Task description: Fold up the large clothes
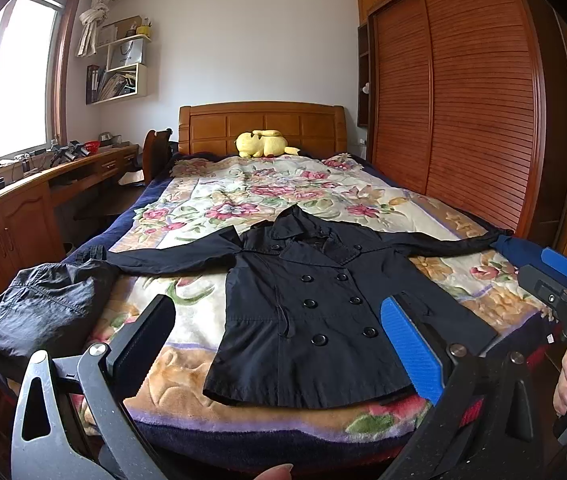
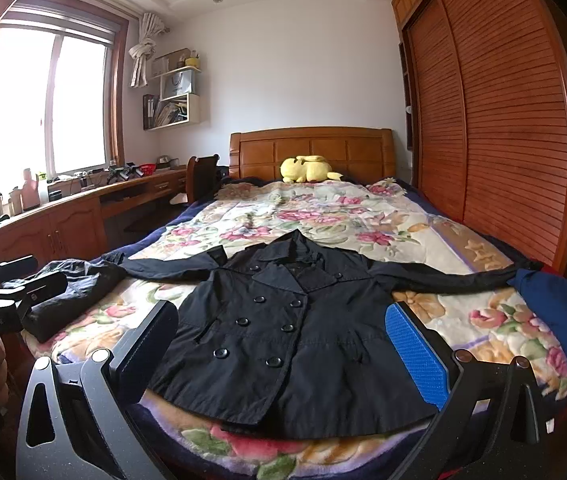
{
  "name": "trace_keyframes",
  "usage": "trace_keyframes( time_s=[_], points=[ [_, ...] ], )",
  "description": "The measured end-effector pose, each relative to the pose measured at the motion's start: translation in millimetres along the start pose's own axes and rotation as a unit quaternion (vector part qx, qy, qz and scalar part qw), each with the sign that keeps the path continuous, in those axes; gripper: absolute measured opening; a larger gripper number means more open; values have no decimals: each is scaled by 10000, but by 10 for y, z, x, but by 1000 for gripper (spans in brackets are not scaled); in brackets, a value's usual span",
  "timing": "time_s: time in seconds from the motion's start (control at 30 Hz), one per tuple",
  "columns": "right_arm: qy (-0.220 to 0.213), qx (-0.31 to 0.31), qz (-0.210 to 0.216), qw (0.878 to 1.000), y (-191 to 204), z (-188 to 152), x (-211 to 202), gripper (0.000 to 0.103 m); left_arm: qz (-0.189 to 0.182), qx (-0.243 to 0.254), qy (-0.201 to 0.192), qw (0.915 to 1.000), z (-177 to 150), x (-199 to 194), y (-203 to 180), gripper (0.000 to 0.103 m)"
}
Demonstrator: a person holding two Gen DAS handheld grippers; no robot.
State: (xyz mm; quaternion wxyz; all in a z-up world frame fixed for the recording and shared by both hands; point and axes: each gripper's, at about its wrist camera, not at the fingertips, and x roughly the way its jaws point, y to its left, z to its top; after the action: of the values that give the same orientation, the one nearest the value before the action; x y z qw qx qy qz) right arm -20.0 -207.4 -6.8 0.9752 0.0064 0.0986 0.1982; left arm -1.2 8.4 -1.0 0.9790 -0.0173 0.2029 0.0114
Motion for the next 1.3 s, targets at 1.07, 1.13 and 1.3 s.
trace_keyframes(
  time_s=[1.07, 1.13, 1.3],
  points=[
    [0, 26, 30, 10000, -19, 3, 2, 103, 9, 8, -22, 10000, 3, -4, -9, 103],
    [-1, 27, 26, 10000, -18, 3, 2, 103, 10, 8, -22, 10000, 4, -2, -7, 103],
    [4, 38, 42, 10000, -21, 1, -1, 103, 13, 10, -22, 10000, 3, -5, -11, 103]
  ],
)
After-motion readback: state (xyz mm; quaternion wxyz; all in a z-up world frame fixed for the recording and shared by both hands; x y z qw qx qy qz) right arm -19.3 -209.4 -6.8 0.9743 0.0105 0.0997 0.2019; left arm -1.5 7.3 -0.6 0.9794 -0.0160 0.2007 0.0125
